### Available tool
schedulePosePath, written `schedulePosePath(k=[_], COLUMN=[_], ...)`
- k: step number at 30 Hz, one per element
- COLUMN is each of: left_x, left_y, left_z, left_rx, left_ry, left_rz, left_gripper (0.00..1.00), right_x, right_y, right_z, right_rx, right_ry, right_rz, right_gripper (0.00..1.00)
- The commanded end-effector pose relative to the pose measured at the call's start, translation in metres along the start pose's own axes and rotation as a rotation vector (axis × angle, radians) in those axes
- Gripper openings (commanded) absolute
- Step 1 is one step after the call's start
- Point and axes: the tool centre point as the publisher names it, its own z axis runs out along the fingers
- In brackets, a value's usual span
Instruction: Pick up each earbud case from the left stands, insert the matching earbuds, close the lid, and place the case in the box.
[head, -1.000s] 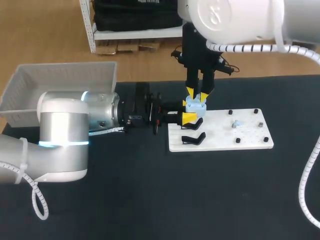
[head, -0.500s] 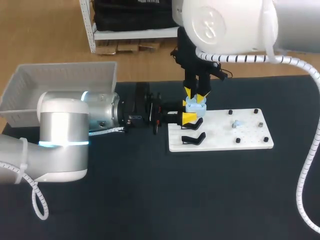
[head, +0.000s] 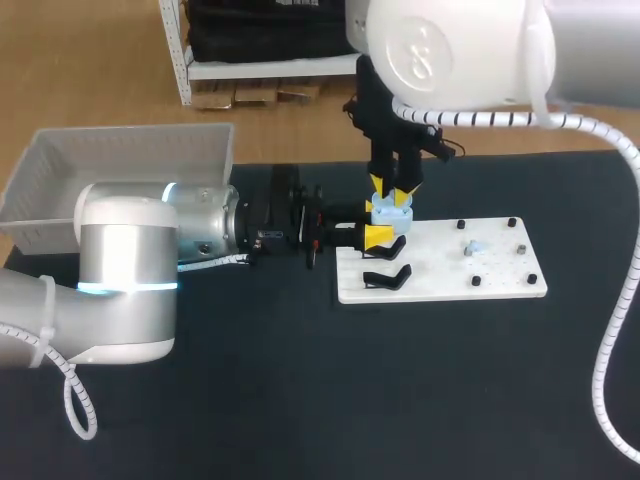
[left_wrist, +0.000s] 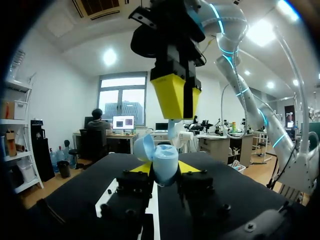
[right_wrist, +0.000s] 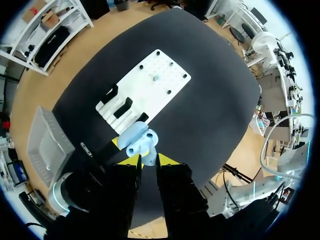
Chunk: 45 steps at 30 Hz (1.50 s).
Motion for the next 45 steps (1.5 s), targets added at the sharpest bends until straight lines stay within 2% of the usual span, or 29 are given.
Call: schedulePosePath(k=[1, 45], left_x=[0.001, 0.001], left_y=[0.000, 0.000], left_z=[0.000, 0.000], left_rx=[-0.002, -0.002], left_ry=[-0.004, -0.004], left_rz=[0.003, 0.003], left_gripper=[0.00, 0.00], right_x=[-0.002, -0.012], right_y=[0.002, 0.005], right_z=[0.003, 0.023], right_rx=[0.006, 0.072], right_ry=[0.001, 0.040], right_rz=[0.003, 0.045], right_gripper=[0.00, 0.00])
